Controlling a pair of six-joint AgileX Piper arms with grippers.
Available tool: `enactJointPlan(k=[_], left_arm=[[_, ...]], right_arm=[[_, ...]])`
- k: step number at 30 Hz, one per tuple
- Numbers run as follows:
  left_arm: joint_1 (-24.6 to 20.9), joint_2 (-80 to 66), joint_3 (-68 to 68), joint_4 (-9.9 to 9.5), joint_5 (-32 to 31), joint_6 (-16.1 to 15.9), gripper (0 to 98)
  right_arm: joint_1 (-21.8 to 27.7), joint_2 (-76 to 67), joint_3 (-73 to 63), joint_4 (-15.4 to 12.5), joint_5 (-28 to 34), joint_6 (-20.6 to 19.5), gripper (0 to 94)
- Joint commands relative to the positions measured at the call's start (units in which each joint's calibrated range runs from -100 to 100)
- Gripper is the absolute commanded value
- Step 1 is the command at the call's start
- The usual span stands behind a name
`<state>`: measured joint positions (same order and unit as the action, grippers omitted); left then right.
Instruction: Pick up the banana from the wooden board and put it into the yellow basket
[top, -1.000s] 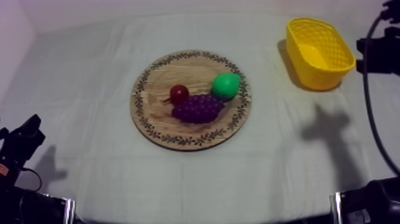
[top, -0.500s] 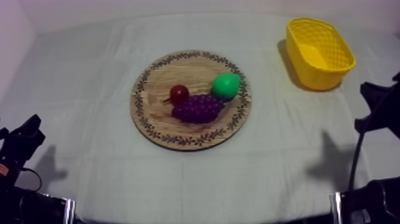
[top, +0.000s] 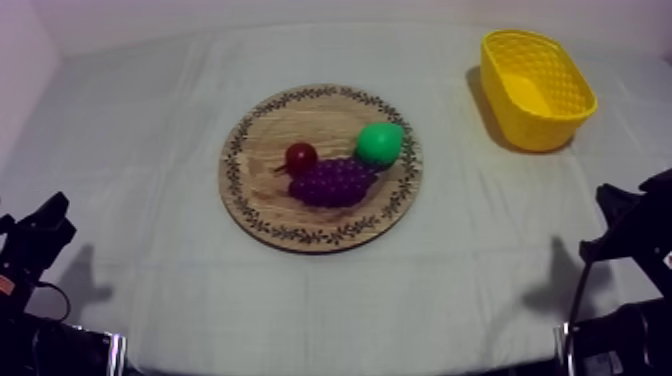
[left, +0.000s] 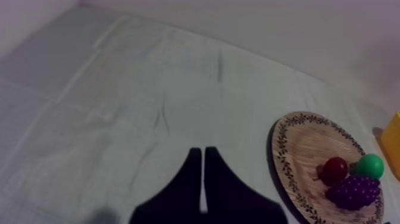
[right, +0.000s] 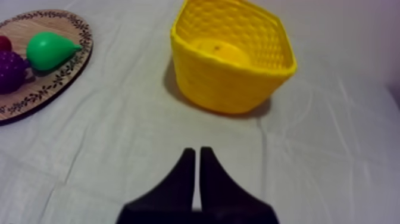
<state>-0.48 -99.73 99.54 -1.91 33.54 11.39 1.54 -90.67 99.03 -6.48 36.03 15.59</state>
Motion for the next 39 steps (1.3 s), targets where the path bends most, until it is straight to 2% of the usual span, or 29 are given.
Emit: enactJointPlan(k=[1, 6, 14, 17, 24, 33, 39], left_arm=[[0.0, 0.0, 0.0, -0.02, 0.0, 0.0, 0.1], [0.0, 0.0, 0.0, -0.02, 0.0, 0.0, 0.1], [0.0, 0.0, 0.0, -0.02, 0.0, 0.0, 0.1], [0.0, 0.0, 0.0, -0.02, 0.0, 0.0, 0.1], [0.0, 0.0, 0.0, -0.02, 0.0, 0.0, 0.1], [0.0, 0.0, 0.0, -0.02, 0.0, 0.0, 0.1], [0.0, 0.0, 0.0, -0.02, 0.0, 0.0, 0.1]], right_arm=[[-0.2, -0.3, -0.2, 2.8, 2.1, -7.7, 0.5], [0.6, -2.3, -0.5, 4.1, 4.5, -13.0, 0.5], [1.4, -4.8, -0.1, 4.9, 4.4, -16.8, 0.6], [1.5, -4.9, 0.2, 4.9, 3.8, -16.9, 0.6], [1.7, -5.0, 0.5, 5.0, 2.9, -12.5, 0.6], [1.8, -5.0, 0.5, 4.9, 2.6, -4.0, 0.6], [1.8, -5.0, 0.5, 4.9, 2.6, -3.0, 0.6]])
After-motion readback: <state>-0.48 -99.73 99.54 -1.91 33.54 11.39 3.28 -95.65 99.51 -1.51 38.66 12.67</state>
